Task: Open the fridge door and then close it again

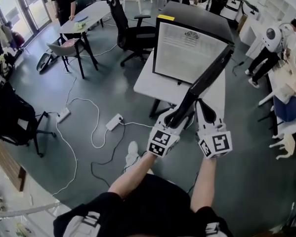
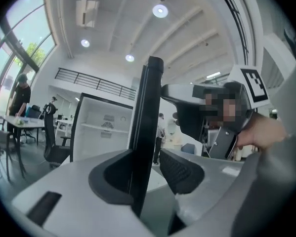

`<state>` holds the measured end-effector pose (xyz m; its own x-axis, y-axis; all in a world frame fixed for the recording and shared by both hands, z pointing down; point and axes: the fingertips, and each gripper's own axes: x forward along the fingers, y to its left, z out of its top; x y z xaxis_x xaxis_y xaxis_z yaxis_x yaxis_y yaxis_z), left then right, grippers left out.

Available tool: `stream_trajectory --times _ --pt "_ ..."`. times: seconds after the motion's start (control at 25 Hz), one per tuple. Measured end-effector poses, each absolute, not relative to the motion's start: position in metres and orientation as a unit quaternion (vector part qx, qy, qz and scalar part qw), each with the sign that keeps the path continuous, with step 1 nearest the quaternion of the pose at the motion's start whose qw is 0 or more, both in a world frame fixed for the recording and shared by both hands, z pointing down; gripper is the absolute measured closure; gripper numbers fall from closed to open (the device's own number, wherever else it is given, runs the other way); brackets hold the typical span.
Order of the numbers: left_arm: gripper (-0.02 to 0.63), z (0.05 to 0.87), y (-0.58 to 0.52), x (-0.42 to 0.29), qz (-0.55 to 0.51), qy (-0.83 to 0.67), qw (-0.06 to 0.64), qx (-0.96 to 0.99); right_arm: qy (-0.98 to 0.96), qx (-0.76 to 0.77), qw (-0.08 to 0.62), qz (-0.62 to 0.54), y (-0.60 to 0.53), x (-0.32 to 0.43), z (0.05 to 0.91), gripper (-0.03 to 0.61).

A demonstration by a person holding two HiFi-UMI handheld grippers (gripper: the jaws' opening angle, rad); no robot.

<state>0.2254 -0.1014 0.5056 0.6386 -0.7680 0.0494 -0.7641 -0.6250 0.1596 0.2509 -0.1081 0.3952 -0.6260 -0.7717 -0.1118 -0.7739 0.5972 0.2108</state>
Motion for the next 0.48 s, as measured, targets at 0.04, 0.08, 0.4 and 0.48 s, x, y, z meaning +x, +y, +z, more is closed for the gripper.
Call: stream_trajectory --times 0.04,0.08,0.4,0.48 --pt "0.451 0.504 -0.112 0.212 -0.027 -0.422 0.096 0.901 0.896 -0.426 0.005 0.123 -0.117 0.238 0.395 0.584" --pt "0.453 0.503 -0.124 0.198 -0.036 -0.420 0.105 0.901 0.898 -0.422 0.002 0.126 -0.127 0.225 0.396 0.584" --pt "0.456 0.504 -0.245 0.104 0.012 -0.415 0.047 0.909 0.893 -0.429 -0.030 0.136 -0.235 0.128 0.393 0.584" --pt "0.454 0.506 -0.276 0.092 0.013 -0.393 0.054 0.918 0.889 -0.439 -0.035 0.129 -0.264 0.114 0.395 0.584"
